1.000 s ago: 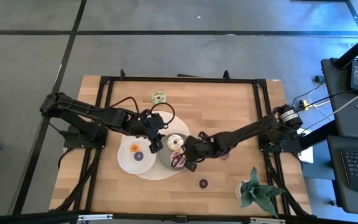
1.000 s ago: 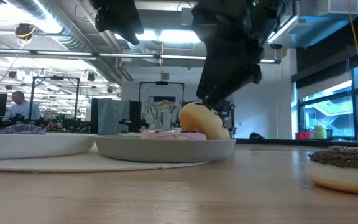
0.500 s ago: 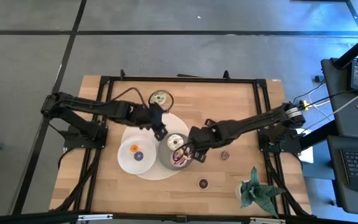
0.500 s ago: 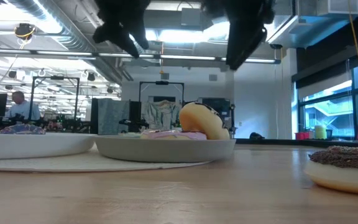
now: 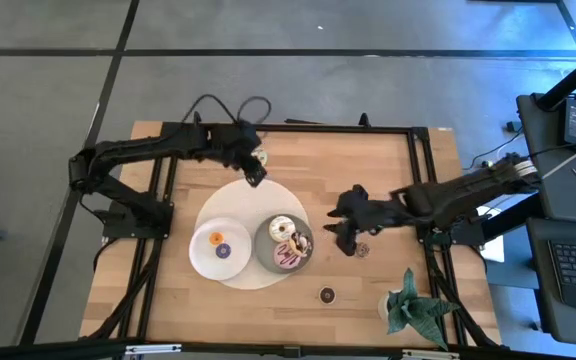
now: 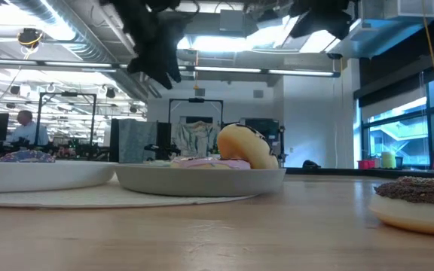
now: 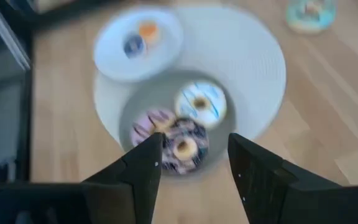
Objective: Pick & Place donuts
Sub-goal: Put the big green donuts on the gray plate
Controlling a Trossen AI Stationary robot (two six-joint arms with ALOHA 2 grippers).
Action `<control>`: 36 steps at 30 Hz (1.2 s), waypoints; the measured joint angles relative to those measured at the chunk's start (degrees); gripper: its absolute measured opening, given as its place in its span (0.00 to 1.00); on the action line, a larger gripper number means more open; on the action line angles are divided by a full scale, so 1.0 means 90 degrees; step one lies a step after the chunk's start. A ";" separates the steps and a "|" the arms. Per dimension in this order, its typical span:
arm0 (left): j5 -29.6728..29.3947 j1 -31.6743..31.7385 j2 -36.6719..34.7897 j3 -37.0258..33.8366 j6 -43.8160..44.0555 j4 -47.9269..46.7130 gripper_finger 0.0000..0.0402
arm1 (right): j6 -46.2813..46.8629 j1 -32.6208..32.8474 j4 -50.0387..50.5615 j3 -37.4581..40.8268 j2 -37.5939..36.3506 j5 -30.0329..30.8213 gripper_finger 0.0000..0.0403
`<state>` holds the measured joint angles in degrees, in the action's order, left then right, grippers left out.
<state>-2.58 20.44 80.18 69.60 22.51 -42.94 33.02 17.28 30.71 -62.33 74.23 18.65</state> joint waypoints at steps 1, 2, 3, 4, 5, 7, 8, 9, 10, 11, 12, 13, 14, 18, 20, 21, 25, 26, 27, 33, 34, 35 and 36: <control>0.0109 0.0168 -0.0012 -0.0075 -0.0107 0.0126 0.41 | 0.0003 0.0082 -0.0321 0.0252 -0.0154 0.0188 0.46; 0.0307 0.0338 -0.0015 -0.0180 -0.0199 0.0279 0.41 | -0.0050 0.0129 -0.0594 0.0475 -0.0304 0.0368 0.46; 0.0581 0.0525 -0.0012 -0.0313 -0.0254 0.0442 0.41 | -0.0166 0.0171 -0.0804 0.0667 -0.0452 0.0550 0.46; 0.0901 0.0701 -0.0010 -0.0469 -0.0290 0.0657 0.41 | -0.0226 0.0197 -0.0888 0.0816 -0.0585 0.0679 0.46; 0.1162 0.0861 -0.0010 -0.0642 -0.0307 0.0931 0.41 | -0.0279 0.0198 -0.0926 0.0929 -0.0710 0.0766 0.46; 0.1314 0.1162 -0.0010 -0.1022 -0.0312 0.1559 0.41 | -0.0269 0.0195 -0.0943 0.1127 -0.0890 0.0790 0.46; 0.1228 0.1292 -0.0010 -0.1210 -0.0311 0.1812 0.40 | -0.0111 0.0195 -0.0925 0.1192 -0.0927 0.0790 0.46; 0.1128 0.1433 -0.0006 -0.1369 -0.0309 0.2001 0.40 | 0.0081 0.0199 -0.0932 0.1240 -0.0942 0.0799 0.46; 0.1081 0.1575 -0.0005 -0.1510 -0.0312 0.2152 0.40 | 0.0212 0.0193 -0.0932 0.1269 -0.0955 0.0801 0.46; 0.1062 0.1710 -0.0005 -0.1614 -0.0308 0.2286 0.40 | 0.0284 0.0171 -0.0934 0.1289 -0.0964 0.0800 0.46; 0.1062 0.1853 -0.0005 -0.1689 -0.0310 0.2384 0.40 | 0.0296 0.0132 -0.0957 0.1311 -0.0970 0.0799 0.46; 0.1018 0.1987 -0.0005 -0.1756 -0.0310 0.2461 0.40 | 0.0297 0.0086 -0.0979 0.1333 -0.0970 0.0800 0.46; 0.0951 0.2102 -0.0005 -0.1812 -0.0307 0.2480 0.40 | 0.0301 0.0030 -0.0963 0.1348 -0.0968 0.0803 0.46; 0.0729 0.2454 -0.0005 -0.2021 -0.0307 0.2579 0.40 | 0.0292 -0.0222 -0.0968 0.1361 -0.0968 0.0813 0.46; 0.0733 0.2557 0.0031 -0.2135 -0.0306 0.2775 0.40 | 0.0289 -0.0341 -0.0966 0.1361 -0.0968 0.0815 0.46; 0.0742 0.2579 0.0076 -0.2182 -0.0306 0.2883 0.40 | 0.0289 -0.0397 -0.0967 0.1361 -0.0968 0.0814 0.46; 0.0839 0.2582 0.0433 -0.2330 -0.0327 0.3334 0.39 | 0.0286 -0.0549 -0.0966 0.1361 -0.0968 0.0816 0.46; 0.0850 0.2573 0.0547 -0.2347 -0.0327 0.3360 0.39 | 0.0286 -0.0568 -0.0966 0.1361 -0.0965 0.0816 0.46; 0.0851 0.2561 0.0687 -0.2353 -0.0329 0.3379 0.39 | 0.0286 -0.0587 -0.0966 0.1361 -0.0965 0.0816 0.46; 0.0856 0.2516 0.1562 -0.2353 -0.0317 0.3515 0.39 | 0.0257 -0.0629 -0.0966 0.1361 -0.0963 0.0814 0.46; 0.0860 0.2514 0.1689 -0.2353 -0.0317 0.3525 0.39 | 0.0257 -0.0629 -0.0963 0.1361 -0.0963 0.0814 0.46; 0.0890 0.2514 0.1793 -0.2353 -0.0315 0.3569 0.39 | 0.0264 -0.0629 -0.0963 0.1361 -0.0963 0.0813 0.46; 0.0908 0.2514 0.1881 -0.2350 -0.0307 0.3626 0.39 | 0.0264 -0.0629 -0.0961 0.1361 -0.0963 0.0811 0.46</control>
<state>5.59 43.07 97.11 48.45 19.75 -10.31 35.40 11.62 22.06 -50.09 65.56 25.96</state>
